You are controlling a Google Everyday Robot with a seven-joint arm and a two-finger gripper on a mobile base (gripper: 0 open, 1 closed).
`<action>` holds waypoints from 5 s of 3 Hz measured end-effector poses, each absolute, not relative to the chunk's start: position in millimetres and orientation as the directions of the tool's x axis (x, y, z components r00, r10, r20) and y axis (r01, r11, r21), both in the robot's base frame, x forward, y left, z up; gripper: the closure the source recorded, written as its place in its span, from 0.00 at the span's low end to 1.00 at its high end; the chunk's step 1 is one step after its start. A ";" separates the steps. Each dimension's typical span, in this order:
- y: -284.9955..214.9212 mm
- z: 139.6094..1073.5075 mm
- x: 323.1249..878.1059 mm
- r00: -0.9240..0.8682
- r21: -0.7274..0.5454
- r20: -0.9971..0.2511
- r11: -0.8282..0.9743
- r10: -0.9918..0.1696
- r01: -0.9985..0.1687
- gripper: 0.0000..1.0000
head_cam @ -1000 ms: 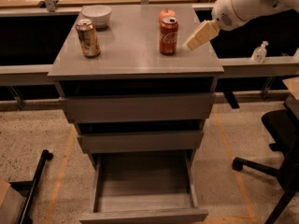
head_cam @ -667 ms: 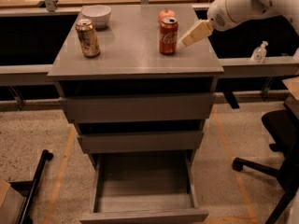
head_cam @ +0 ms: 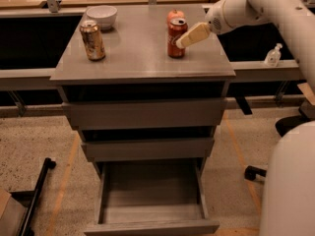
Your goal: Place coke can into bottom drawer
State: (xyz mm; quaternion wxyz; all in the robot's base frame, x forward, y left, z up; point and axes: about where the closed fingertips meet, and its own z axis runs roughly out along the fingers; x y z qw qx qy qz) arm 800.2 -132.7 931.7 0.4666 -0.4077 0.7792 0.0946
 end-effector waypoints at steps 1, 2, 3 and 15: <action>-112.1 912.4 817.6 -0.245 -0.176 -0.819 0.632 -0.519 -0.754 0.00; -87.4 887.6 834.6 -0.268 -0.092 -0.839 0.609 -0.474 -0.788 0.02; -72.5 874.6 840.5 -0.274 -0.052 -0.848 0.585 -0.454 -0.809 0.23; -23.5 797.8 584.9 -0.146 0.002 -0.860 0.283 -0.489 -0.959 1.00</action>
Offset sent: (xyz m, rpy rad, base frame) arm 0.0573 0.0510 -0.0510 0.1660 0.1246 0.0948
